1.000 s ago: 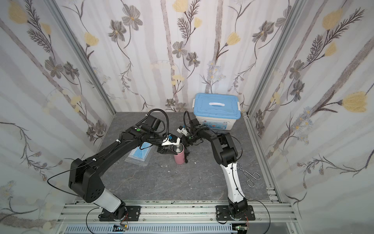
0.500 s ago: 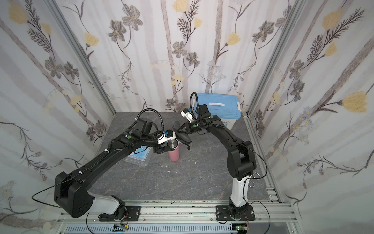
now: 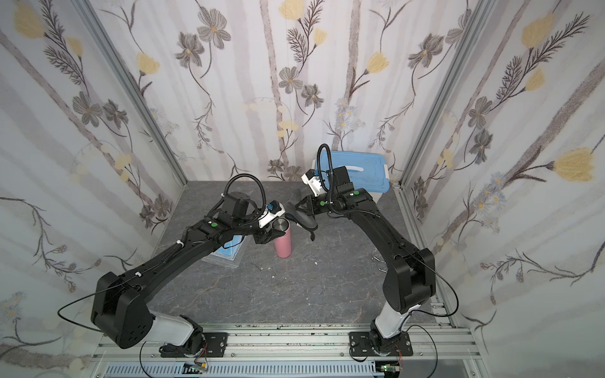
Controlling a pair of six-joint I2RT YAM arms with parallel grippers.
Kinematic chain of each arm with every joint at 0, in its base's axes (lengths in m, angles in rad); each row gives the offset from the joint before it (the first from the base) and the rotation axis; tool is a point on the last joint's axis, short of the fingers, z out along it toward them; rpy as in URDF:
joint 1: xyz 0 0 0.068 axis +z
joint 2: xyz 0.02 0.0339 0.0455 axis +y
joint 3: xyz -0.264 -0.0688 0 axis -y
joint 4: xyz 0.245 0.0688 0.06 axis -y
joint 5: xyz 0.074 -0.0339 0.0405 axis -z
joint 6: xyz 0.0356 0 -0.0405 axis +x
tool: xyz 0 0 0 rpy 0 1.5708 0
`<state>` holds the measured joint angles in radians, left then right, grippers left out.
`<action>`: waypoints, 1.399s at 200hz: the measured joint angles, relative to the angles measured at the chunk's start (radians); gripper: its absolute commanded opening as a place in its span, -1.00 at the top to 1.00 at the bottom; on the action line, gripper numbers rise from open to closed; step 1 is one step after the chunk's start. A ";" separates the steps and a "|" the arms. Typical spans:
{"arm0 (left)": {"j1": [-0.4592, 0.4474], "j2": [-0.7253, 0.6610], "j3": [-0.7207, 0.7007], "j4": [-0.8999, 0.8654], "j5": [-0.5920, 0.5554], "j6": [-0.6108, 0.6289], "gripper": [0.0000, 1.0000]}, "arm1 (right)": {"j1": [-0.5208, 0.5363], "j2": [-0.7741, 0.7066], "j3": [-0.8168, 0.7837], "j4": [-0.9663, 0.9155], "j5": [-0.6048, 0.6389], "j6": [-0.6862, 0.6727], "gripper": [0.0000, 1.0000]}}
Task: Wipe the surface of the thermos
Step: Wipe the dirt from the surface of the thermos.
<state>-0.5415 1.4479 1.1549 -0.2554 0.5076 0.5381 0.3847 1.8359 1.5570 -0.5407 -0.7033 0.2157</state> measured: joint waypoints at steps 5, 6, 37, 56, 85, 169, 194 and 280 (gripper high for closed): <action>0.000 0.004 0.000 0.008 0.000 -0.010 1.00 | 0.000 -0.002 -0.004 0.000 0.000 0.000 1.00; -0.001 0.005 0.000 0.011 -0.001 -0.012 1.00 | -0.001 -0.003 -0.006 0.000 0.001 0.000 1.00; -0.011 0.018 -0.016 0.072 -0.006 -0.045 1.00 | -0.013 -0.015 -0.035 0.000 0.008 0.003 1.00; -0.014 0.019 -0.026 0.100 -0.008 -0.055 0.96 | -0.025 -0.025 -0.051 0.000 0.011 0.003 1.00; -0.015 0.024 -0.029 0.121 -0.014 -0.074 0.72 | -0.035 -0.037 -0.064 0.001 0.015 0.003 1.00; -0.018 0.008 -0.058 0.156 -0.039 -0.094 0.16 | -0.039 -0.035 -0.064 0.008 0.016 0.022 1.00; -0.018 0.000 -0.067 0.156 -0.044 -0.094 -0.04 | -0.039 -0.034 -0.064 0.008 0.016 0.024 1.00; -0.016 -0.007 -0.094 0.184 -0.087 -0.093 -0.89 | -0.040 -0.034 -0.064 0.008 0.015 0.029 1.00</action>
<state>-0.5575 1.4410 1.0607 -0.0711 0.4202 0.4450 0.3447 1.8019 1.4929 -0.5323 -0.6880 0.2451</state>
